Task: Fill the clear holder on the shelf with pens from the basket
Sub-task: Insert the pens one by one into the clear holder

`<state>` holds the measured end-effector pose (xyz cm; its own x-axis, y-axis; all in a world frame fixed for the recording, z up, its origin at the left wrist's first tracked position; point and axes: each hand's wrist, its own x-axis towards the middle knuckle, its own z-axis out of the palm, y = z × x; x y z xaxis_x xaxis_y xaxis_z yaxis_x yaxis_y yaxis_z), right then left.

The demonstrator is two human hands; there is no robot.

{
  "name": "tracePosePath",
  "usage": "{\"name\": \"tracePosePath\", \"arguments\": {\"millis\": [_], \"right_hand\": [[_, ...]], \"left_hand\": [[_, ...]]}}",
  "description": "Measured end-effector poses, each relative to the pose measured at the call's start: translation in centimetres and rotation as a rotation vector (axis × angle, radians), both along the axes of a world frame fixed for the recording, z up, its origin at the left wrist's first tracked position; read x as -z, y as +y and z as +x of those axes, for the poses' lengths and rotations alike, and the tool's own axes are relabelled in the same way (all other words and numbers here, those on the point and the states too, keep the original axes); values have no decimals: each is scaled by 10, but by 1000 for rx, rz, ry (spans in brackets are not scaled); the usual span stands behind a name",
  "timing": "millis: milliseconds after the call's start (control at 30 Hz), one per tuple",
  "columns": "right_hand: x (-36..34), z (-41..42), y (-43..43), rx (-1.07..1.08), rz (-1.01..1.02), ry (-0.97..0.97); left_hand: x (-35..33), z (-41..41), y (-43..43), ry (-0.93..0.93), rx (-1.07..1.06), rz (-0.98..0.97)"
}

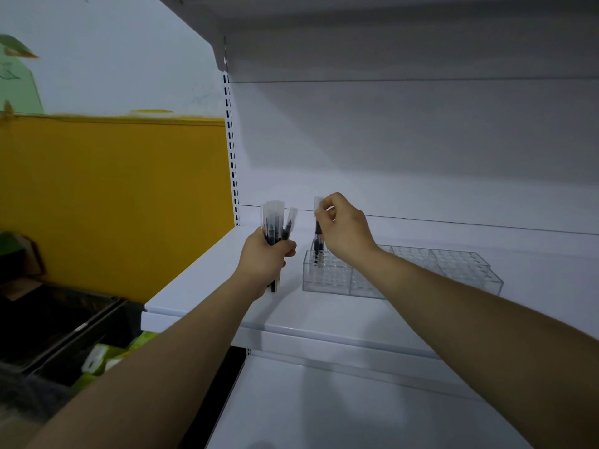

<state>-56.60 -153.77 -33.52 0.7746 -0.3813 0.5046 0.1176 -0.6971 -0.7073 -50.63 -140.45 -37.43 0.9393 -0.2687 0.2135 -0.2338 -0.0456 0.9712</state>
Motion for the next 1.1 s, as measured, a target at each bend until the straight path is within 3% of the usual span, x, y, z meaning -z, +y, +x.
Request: {"name": "tracePosePath", "arguments": {"millis": [1100], "right_hand": [[9,5,-5,81,-148,72]], "left_hand": [[-1,0,0,33,40,6]]}}
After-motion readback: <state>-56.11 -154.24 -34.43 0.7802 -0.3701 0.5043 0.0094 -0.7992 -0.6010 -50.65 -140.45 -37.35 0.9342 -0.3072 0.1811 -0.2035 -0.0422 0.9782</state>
